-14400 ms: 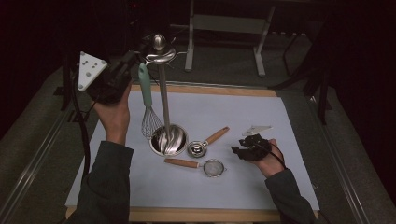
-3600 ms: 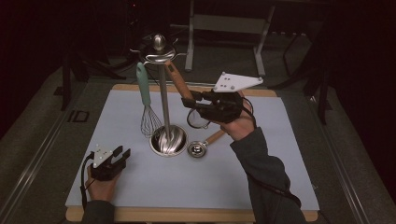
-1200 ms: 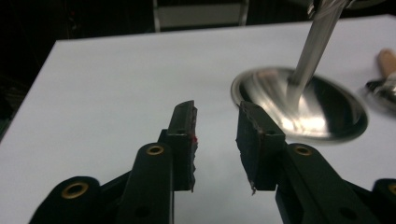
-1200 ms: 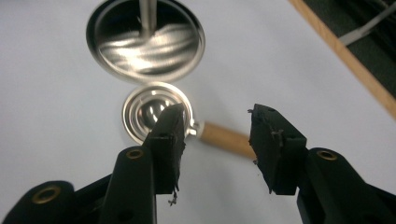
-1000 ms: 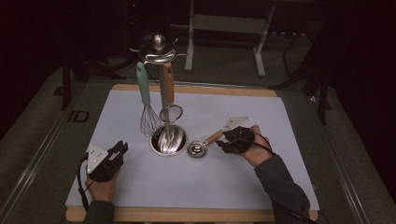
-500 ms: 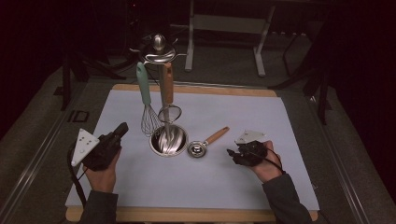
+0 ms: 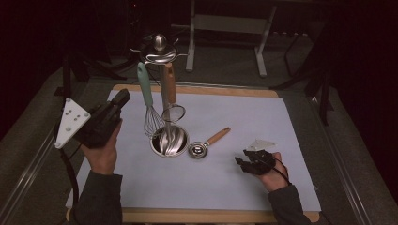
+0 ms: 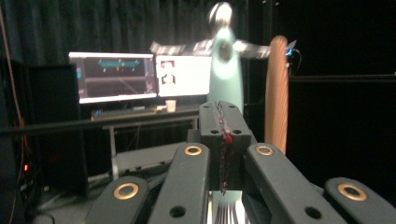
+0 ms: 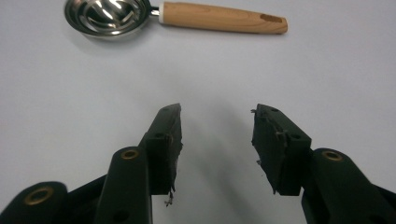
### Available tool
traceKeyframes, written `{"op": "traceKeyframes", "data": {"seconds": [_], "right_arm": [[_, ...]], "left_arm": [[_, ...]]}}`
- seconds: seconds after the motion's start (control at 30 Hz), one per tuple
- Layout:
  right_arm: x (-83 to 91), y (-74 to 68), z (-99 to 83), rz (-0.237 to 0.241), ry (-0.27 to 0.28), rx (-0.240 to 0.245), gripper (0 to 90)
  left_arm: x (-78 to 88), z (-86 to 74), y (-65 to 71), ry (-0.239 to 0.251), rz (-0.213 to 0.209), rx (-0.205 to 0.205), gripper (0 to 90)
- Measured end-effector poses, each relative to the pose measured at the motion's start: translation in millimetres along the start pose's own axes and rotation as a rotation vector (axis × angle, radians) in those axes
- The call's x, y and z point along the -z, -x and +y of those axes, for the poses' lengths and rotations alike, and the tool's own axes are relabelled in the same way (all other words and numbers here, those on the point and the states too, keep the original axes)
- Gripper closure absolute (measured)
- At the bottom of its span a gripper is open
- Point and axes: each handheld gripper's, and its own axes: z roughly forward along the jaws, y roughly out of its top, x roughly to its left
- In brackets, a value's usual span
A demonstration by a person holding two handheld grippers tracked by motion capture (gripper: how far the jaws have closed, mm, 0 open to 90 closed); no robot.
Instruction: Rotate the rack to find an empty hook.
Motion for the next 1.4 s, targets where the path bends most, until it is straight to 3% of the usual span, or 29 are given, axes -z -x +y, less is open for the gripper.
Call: {"op": "traceKeyframes", "data": {"seconds": [0.17,0.27,0.67,1.0,1.4], "right_arm": [[3.9,1.1,-2.5,-0.002,0.004,-0.005,51.7],[3.9,3.2,-5.0,0.022,0.016,-0.028,51.8],[2.3,3.6,-10.4,0.038,0.013,-0.055,51.8],[1.0,4.0,-12.4,0.040,0.008,-0.060,51.8],[-2.0,3.8,-14.4,0.043,-0.002,-0.062,51.9]], "left_arm": [[-11.2,16.2,3.6,0.018,-0.009,-0.028,89.8],[-17.4,22.1,4.7,0.013,-0.006,-0.048,89.8],[-35.6,27.4,5.3,-0.007,-0.015,-0.041,89.8],[-38.4,28.7,5.8,-0.009,-0.003,-0.049,89.7],[-40.4,34.0,9.9,-0.026,0.004,-0.104,89.7]]}}
